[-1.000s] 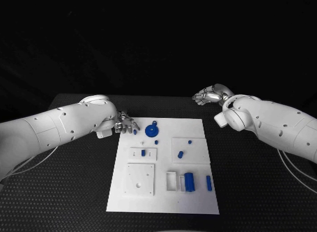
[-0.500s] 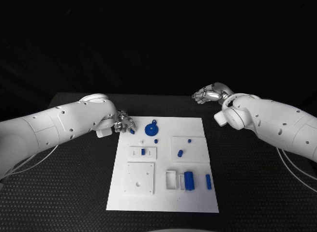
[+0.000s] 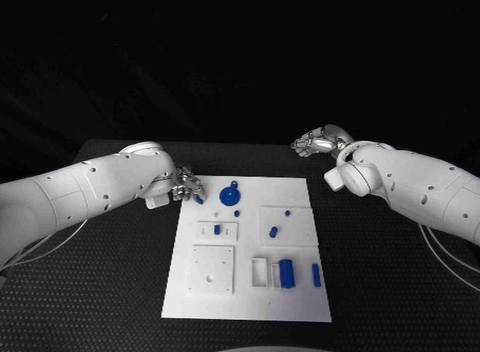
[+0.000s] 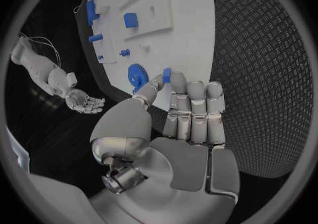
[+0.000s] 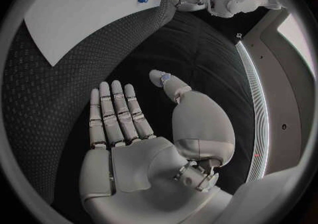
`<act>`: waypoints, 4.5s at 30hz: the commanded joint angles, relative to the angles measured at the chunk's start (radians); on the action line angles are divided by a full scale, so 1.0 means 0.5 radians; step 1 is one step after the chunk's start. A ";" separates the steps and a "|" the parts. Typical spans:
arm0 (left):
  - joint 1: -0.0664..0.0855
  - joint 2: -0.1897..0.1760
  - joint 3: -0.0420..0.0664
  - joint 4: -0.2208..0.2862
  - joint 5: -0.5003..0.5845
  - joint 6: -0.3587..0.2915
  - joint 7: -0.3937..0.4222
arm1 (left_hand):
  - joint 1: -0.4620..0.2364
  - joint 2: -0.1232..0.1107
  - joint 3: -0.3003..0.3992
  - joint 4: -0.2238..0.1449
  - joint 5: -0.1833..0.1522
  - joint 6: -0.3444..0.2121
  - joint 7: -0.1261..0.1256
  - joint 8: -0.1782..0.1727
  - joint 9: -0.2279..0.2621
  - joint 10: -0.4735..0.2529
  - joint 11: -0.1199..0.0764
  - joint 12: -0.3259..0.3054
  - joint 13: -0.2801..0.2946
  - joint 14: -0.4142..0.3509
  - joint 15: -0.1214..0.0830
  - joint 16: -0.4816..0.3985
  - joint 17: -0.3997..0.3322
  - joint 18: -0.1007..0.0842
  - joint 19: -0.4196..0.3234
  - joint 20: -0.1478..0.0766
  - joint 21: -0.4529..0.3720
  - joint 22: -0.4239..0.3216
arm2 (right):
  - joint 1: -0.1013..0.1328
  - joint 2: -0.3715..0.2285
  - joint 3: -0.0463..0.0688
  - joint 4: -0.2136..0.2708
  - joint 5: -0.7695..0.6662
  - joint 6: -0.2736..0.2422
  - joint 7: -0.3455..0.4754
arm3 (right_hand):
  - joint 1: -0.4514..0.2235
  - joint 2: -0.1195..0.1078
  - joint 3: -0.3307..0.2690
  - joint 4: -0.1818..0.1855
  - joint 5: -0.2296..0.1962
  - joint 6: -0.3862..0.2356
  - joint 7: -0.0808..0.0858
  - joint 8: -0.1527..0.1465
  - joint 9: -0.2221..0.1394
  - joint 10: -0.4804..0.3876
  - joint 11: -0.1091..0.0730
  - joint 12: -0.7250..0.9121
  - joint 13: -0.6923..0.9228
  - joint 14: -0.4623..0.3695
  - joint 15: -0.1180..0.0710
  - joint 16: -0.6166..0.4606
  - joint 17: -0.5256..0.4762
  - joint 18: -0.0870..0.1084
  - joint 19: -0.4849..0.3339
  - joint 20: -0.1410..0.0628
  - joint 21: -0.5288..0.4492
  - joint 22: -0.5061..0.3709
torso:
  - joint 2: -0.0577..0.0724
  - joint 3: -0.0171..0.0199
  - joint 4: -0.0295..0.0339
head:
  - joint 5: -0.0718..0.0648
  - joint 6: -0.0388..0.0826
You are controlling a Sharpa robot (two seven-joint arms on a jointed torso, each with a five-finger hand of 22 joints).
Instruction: Assemble the parts on the task board
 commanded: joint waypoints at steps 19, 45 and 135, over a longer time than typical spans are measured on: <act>0.006 -0.261 0.007 0.439 0.118 -0.284 -0.026 | 0.098 0.011 -0.031 -0.010 0.090 0.040 -0.028 0.092 0.176 0.114 -0.057 0.033 0.028 0.075 -0.034 0.057 0.017 0.006 0.069 -0.211 0.043 0.035 | -0.001 -0.029 0.001 0.018 0.014 0.011 0.027 | -0.014 0.006 -0.015 0.005 0.015 -0.012 0.017 0.005 -0.003 -0.001 0.005 -0.004 -0.002 -0.013 -0.002 0.009 -0.005 -0.031 -0.011 0.003 -0.014 0.004 | -0.002 0.0014 0.003 | 0.012 -0.002; 0.000 -0.455 -0.093 0.889 -0.156 -0.343 -0.059 | 0.105 -0.002 -0.034 -0.009 0.093 0.055 -0.035 0.089 0.186 0.137 -0.065 0.034 0.030 0.097 -0.042 0.065 0.017 0.010 0.087 -0.219 0.049 0.040 | -0.001 -0.051 0.001 0.042 0.017 0.016 0.025 | -0.013 0.006 -0.017 0.005 0.016 -0.012 0.016 0.005 -0.004 -0.002 0.004 -0.004 -0.002 -0.015 -0.003 0.011 -0.007 -0.030 -0.011 0.003 -0.017 0.007 | 0.001 -0.0002 -0.002 | 0.031 -0.035; -0.070 -0.408 -0.093 0.835 -0.193 -0.259 -0.061 | -0.085 -0.167 -0.061 0.149 -0.039 0.098 -0.043 0.032 0.188 0.179 -0.072 0.024 0.047 0.128 -0.067 0.075 0.012 0.016 0.124 -0.242 0.041 0.047 | -0.004 -0.056 0.001 0.056 0.079 0.034 0.016 | -0.013 0.008 -0.021 0.006 0.019 -0.015 0.017 0.007 -0.007 -0.004 0.005 -0.003 -0.002 -0.020 -0.002 0.017 -0.014 -0.028 -0.012 0.005 -0.026 0.013 | 0.001 0.0022 -0.004 | 0.028 -0.049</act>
